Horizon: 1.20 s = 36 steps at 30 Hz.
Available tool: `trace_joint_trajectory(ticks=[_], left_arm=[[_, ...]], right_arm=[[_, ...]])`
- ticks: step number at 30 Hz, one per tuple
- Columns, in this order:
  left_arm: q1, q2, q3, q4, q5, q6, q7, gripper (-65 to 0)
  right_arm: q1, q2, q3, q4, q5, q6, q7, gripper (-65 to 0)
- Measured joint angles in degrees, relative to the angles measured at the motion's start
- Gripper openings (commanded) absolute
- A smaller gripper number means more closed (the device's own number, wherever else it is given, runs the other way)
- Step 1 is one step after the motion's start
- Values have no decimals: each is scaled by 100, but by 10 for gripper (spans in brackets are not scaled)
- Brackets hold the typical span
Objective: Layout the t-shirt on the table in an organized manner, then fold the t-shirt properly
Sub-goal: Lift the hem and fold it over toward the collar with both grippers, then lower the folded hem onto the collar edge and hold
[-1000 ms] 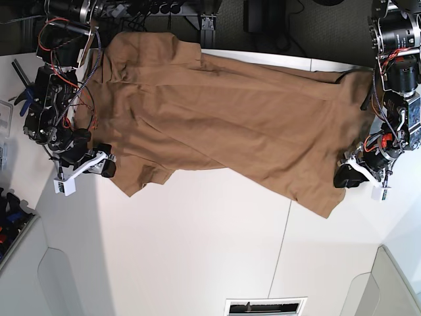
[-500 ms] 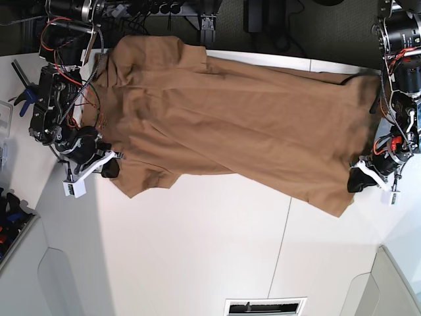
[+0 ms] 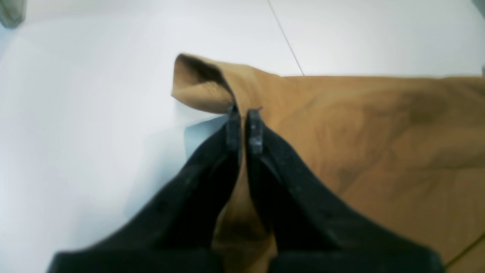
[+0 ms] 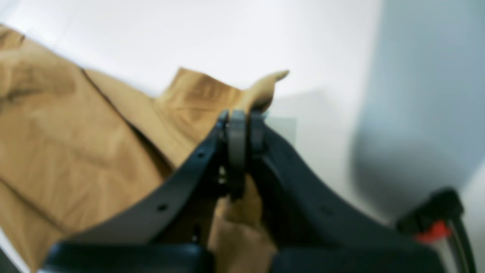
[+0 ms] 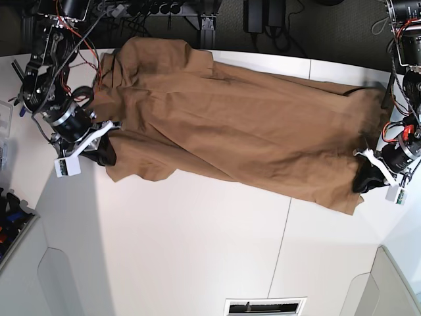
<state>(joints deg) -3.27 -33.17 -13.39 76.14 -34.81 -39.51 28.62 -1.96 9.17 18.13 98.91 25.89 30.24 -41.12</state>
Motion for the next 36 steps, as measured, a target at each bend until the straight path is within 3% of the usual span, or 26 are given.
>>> trace_joint_trajectory(ticks=[7,17,19,22,24,28,31,36], left_arm=[[741,0,-422,293,138,-4,-39,-650],[1397,0,-505,297,258,-2,-61,-650],[1451,11,-505,297,267,0,-59,-606],[1451,15,-505,297,205,0,-57,-467],[1449,13,-507,297,151,0,-59,-394],[1451,31,-645,297,-229,-2,9,-382],[1451,31,-1108,332,-876,0,188,-382],[1438,11,-1738,389,-1561,2,597,-382]], right_arm=[[-752,35,11,710,2,17,-4,-650],[-1169,149,11,769,26,92,-87,-650],[-1231,146,11,769,26,90,-313,-650],[-1250,146,11,769,17,87,-448,-385],[-1248,146,11,769,50,87,-455,-292],[-1250,146,15,776,437,85,-457,-290],[-1250,144,76,861,734,87,-457,-290],[-1180,48,278,1010,791,85,-352,-290]])
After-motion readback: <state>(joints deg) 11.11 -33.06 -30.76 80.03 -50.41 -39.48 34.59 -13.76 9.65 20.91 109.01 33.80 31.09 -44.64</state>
